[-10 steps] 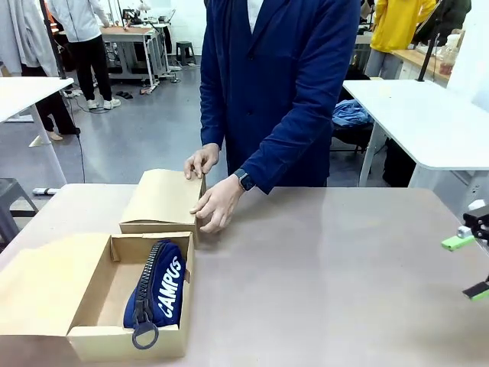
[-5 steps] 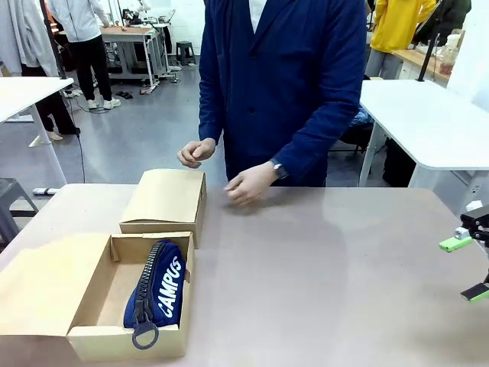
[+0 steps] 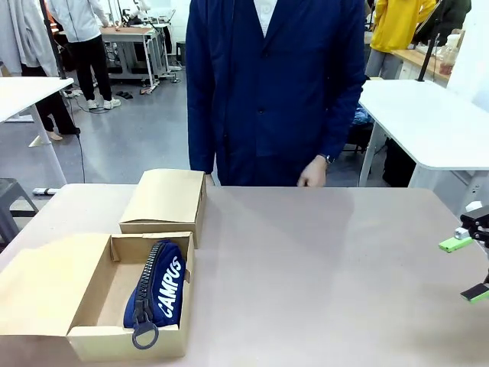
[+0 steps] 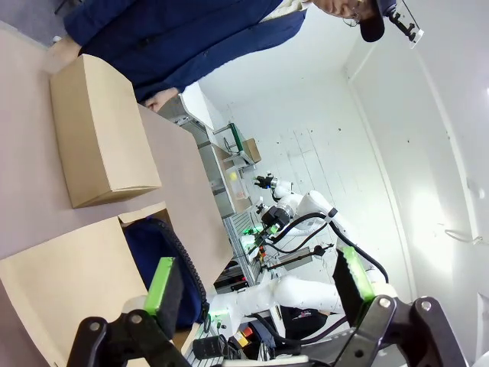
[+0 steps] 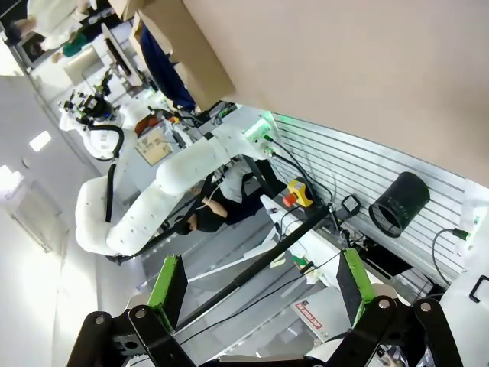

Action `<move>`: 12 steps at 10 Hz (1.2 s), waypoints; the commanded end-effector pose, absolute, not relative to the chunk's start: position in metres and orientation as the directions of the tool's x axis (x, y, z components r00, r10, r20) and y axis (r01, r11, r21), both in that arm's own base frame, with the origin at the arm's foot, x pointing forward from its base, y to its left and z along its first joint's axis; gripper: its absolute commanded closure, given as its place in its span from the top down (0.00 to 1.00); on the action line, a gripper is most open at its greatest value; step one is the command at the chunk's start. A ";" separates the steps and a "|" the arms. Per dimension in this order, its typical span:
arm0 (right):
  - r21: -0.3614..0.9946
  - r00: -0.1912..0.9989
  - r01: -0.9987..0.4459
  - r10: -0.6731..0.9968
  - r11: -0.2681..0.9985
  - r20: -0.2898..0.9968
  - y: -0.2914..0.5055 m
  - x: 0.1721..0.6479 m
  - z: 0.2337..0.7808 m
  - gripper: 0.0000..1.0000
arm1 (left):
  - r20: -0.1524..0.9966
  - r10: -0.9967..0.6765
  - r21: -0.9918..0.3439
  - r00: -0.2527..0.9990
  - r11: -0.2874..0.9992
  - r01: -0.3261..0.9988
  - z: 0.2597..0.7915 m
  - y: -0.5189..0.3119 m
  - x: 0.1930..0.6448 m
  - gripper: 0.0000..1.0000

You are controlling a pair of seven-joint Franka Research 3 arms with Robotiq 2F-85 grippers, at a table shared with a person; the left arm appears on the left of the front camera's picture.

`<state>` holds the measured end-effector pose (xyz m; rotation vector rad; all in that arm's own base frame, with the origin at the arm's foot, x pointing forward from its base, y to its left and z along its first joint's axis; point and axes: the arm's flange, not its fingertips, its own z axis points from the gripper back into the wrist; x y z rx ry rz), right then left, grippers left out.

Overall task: Place items inside the box.
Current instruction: Close the lid of the Mailer Box closest to the robot.

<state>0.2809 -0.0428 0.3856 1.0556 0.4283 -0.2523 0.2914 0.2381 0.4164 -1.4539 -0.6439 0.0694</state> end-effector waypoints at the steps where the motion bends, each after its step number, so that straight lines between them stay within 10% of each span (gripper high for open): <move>1: 0.783 0.887 0.405 0.005 0.471 -0.462 -0.043 0.279 0.388 1.00 | 0.645 0.248 -0.764 0.723 0.243 0.597 0.430 0.198 0.315 1.00; 5: 0.783 0.887 0.405 0.005 0.471 -0.462 -0.043 0.279 0.388 1.00 | 0.981 -0.176 -0.053 0.080 0.154 0.987 0.453 0.100 0.354 1.00; 9: 0.783 0.887 0.405 0.005 0.471 -0.462 -0.043 0.279 0.388 1.00 | 0.754 -0.529 0.574 -0.390 0.242 0.782 0.448 0.135 0.377 1.00; 10: 0.783 0.887 0.405 0.005 0.471 -0.462 -0.043 0.279 0.388 1.00 | 0.931 -0.348 -0.062 0.111 0.150 0.987 0.456 0.099 0.366 1.00; 12: 0.783 0.887 0.405 0.005 0.471 -0.462 -0.043 0.279 0.388 1.00 | 0.931 -0.348 -0.062 0.111 0.150 0.987 0.456 0.099 0.366 1.00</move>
